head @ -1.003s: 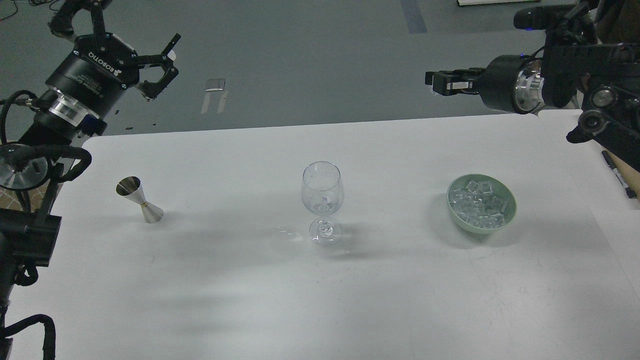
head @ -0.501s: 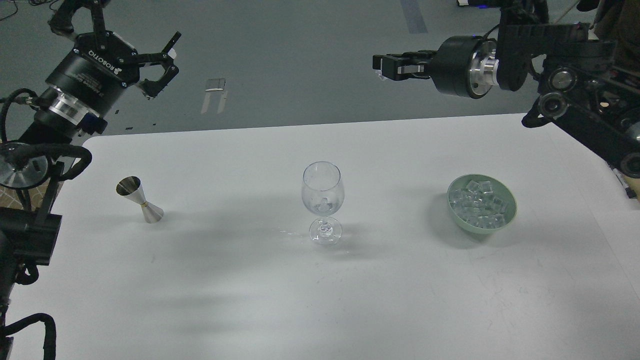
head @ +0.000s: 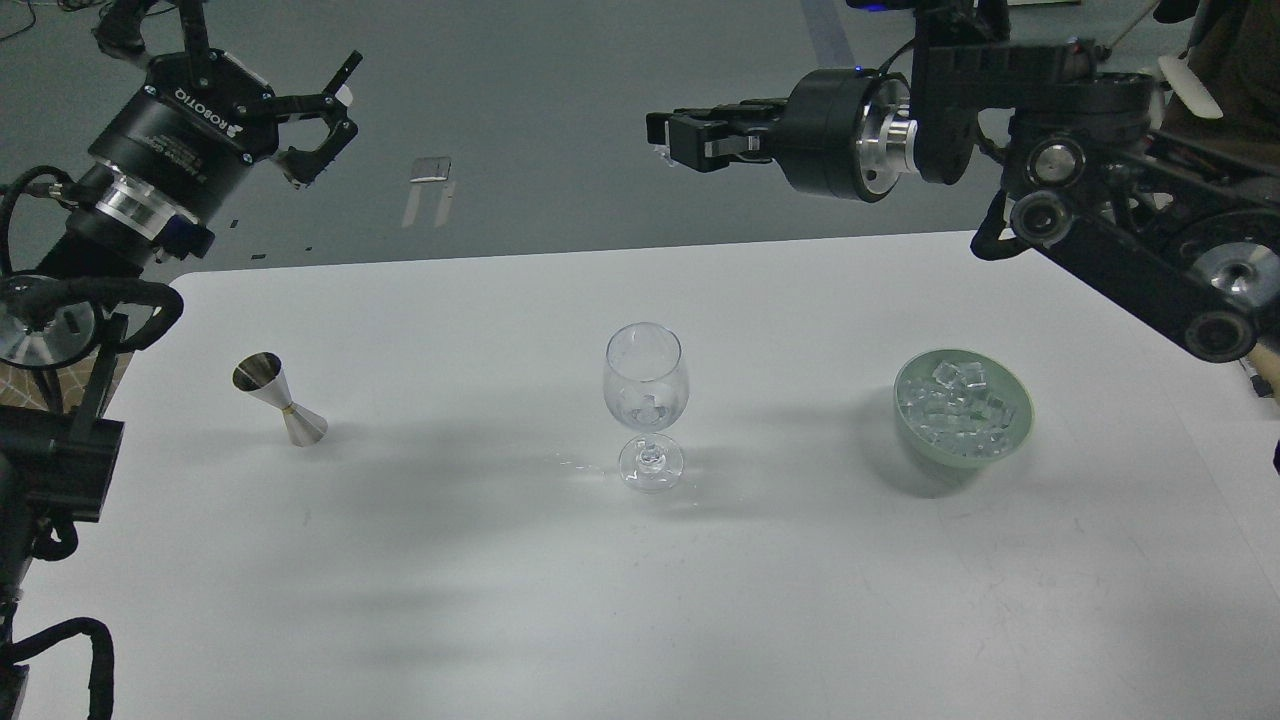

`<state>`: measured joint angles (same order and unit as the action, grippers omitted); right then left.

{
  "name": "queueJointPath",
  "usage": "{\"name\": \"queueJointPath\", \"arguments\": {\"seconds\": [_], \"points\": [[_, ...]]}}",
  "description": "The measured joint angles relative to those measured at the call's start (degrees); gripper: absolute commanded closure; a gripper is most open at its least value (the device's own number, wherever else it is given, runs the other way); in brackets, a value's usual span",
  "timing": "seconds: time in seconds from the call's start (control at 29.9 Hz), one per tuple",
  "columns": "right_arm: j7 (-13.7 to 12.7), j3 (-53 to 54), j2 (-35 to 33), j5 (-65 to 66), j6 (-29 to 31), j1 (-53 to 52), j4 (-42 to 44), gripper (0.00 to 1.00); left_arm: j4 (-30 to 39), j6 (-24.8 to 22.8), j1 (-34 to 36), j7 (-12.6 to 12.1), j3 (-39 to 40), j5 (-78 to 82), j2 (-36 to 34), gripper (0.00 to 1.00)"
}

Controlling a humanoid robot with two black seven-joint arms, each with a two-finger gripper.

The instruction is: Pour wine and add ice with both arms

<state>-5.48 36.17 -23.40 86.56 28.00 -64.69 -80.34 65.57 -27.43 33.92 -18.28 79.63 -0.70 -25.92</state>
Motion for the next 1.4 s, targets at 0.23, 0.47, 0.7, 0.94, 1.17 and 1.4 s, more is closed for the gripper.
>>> {"name": "queueJointPath", "arguments": {"seconds": [0.23, 0.47, 0.7, 0.94, 1.17, 1.4], "points": [[-0.06, -0.19, -0.54, 0.0, 0.0, 0.61, -5.09, 1.0, 0.0, 0.24, 0.09, 0.0, -0.03, 0.0, 0.2, 0.02], [-0.1, -0.58, -1.1, -0.14, 0.0, 1.3, -7.5, 1.0, 0.0, 0.44, 0.18, 0.0, 0.21, 0.0, -0.12, 0.02], [-0.32, -0.85, -1.4, -0.16, 0.0, 2.21, -7.95, 1.0, 0.0, 0.12, 0.18, -0.06, 0.66, 0.0, -0.58, 0.02], [-0.41, -1.46, -1.92, -0.13, 0.0, 3.56, -8.08, 1.0, 0.0, 0.04, 0.18, -0.09, 0.69, 0.0, -0.3, 0.02], [-0.41, -2.97, -1.98, -0.08, 0.0, 4.14, -8.25, 1.0, 0.0, 0.08, 0.18, -0.09, 0.62, 0.0, -0.41, 0.02], [-0.44, -5.88, -1.69, -0.07, 0.0, 4.18, -8.32, 1.0, 0.0, 0.31, 0.53, -0.09, 0.61, 0.0, -0.28, 0.02]]}}
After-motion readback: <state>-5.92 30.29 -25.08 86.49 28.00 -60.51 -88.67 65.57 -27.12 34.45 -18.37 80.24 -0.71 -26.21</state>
